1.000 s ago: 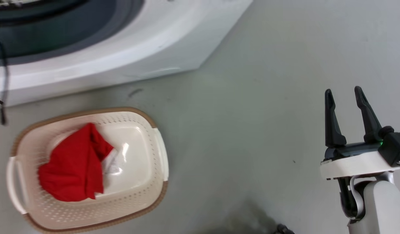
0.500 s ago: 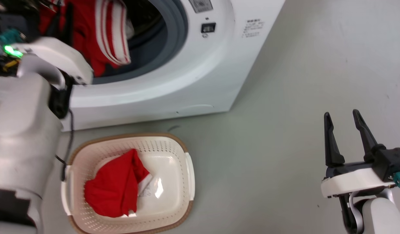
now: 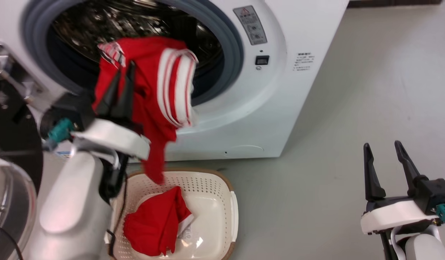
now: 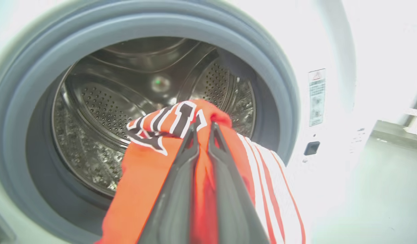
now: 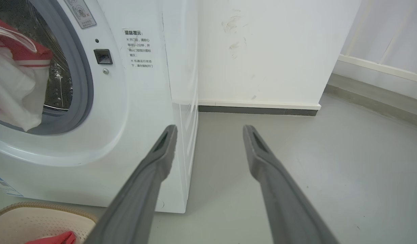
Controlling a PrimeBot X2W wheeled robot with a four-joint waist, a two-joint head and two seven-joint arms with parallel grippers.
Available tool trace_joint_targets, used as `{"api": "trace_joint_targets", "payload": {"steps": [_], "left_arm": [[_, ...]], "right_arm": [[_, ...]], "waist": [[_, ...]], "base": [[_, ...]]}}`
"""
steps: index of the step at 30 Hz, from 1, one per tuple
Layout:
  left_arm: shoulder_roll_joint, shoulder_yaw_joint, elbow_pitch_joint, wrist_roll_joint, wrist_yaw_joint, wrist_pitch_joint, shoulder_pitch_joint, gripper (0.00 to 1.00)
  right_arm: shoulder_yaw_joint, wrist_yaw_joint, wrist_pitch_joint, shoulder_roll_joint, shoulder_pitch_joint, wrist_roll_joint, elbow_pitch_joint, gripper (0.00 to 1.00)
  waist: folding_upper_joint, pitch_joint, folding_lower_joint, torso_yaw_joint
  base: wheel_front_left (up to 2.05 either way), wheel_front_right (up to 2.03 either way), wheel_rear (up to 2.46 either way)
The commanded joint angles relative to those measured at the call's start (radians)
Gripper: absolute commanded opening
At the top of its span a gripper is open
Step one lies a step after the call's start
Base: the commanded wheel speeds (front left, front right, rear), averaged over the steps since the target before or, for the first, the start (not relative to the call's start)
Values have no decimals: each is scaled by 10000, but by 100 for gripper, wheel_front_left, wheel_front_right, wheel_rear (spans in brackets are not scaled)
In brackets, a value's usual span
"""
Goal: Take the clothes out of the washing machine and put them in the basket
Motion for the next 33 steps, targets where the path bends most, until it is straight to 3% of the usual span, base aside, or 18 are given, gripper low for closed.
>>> {"api": "trace_joint_targets", "payload": {"steps": [1, 7, 14, 33], "left_arm": [[-141, 58, -525, 113, -106, -48, 561, 0], [-419, -456, -1380, 33, -284, 8, 1994, 0], [-568, -1083, -884, -178, -394, 189, 2668, 0], [-1167, -2007, 3970, -34, -534, -50, 737, 0]], "right_arm": [[-71, -7, -20, -3, 168, -95, 44, 100], [-166, -7, -20, -3, 175, -148, 53, 100], [-101, -7, -20, -3, -15, -193, -37, 100], [-142, -7, -20, 0, -1012, -98, -560, 100]], "waist": [[-1, -310, 3, 287], [-1, -377, 3, 498], [-1, 82, 3, 437], [-1, 3299, 3, -385]], "base": [[0, 0, 0], [0, 0, 0], [0, 0, 0], [0, 0, 0]]}}
